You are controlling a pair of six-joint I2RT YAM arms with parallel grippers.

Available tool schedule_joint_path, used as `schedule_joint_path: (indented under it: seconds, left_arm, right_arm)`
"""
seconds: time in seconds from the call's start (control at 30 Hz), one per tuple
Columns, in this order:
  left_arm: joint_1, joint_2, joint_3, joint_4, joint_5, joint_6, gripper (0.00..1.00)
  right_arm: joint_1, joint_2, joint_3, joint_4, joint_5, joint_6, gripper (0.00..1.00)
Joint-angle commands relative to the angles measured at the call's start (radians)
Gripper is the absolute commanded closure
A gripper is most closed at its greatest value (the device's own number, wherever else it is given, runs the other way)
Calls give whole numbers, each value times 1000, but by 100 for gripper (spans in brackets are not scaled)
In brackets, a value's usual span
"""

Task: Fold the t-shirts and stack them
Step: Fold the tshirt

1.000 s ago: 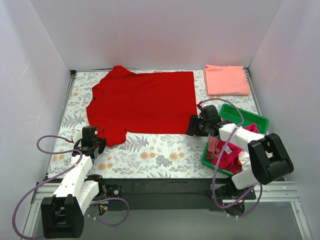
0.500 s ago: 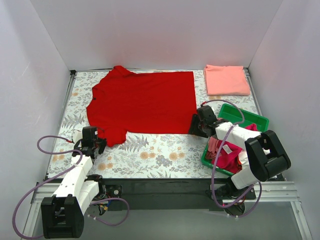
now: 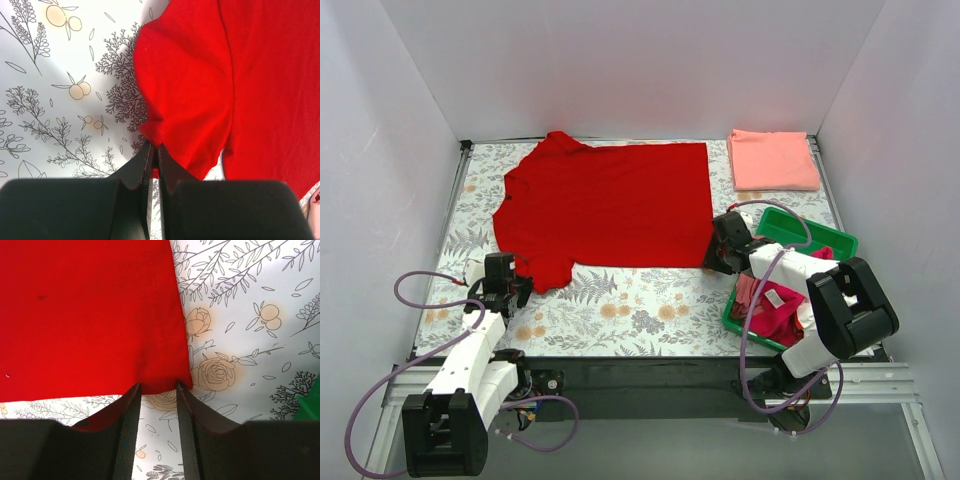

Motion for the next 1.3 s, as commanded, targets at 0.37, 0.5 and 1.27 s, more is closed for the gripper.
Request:
schedule_joint_path:
  seconds: [0.37,0.5,1.27]
  left_arm:
    - [0,-21,24,-15,-26,-14,100]
    - [0,-15,60,-12,-8,-17,100]
    - [0,255,388,121,77,6,100]
  right_arm:
    - [7,46,37,3,48,-11,98]
    - [7,20,44,2,50,-40,99]
    - [7,4,281,-32,86,-213,99]
